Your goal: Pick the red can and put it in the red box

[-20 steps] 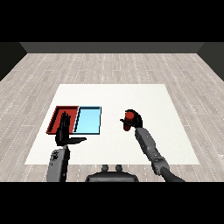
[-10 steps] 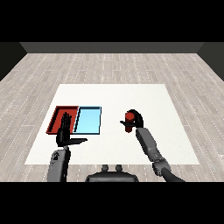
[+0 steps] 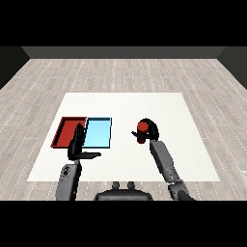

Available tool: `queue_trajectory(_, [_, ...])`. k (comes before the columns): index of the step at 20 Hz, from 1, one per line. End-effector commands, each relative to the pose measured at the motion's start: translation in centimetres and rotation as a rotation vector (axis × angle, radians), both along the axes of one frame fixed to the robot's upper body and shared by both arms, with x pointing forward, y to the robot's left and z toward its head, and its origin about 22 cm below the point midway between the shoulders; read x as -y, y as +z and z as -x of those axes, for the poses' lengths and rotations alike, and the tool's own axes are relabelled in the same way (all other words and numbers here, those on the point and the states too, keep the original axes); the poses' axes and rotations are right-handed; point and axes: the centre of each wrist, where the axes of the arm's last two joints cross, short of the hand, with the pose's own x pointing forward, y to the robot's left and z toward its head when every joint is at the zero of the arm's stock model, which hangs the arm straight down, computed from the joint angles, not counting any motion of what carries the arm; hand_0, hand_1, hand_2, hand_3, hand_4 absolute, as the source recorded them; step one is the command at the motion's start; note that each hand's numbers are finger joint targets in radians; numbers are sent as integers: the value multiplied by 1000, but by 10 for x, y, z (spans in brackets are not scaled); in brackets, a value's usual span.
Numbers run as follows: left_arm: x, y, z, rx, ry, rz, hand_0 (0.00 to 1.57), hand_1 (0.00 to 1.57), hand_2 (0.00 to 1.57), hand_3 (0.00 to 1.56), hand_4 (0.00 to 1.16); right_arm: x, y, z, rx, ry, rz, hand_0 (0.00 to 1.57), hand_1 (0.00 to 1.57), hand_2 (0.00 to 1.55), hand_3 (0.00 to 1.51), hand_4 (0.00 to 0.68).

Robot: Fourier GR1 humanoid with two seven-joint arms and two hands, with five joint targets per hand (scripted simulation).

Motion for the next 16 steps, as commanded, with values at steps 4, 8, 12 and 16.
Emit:
queue_trajectory(4, [44, 3, -22, -50, -124, 10, 0, 0, 0, 0, 0, -8, 39, 8, 66, -2, -31, 1432, 1432, 1447, 1420, 653])
queue_trajectory(8, [57, 6, -18, -59, -137, 10, 0, 0, 0, 0, 0, -25, 34, 17, 54, 5, -28, 1422, 1422, 1438, 1417, 650])
queue_trajectory(12, [66, -3, -17, -68, -146, 12, 0, 0, 0, 0, 0, -43, 43, 45, 63, 3, -39, 1422, 1422, 1438, 1417, 650])
queue_trajectory(16, [88, 7, -14, -84, -196, 30, 0, 0, 0, 0, 0, -61, 36, 36, 84, 41, -49, 1435, 1435, 1446, 1426, 658])
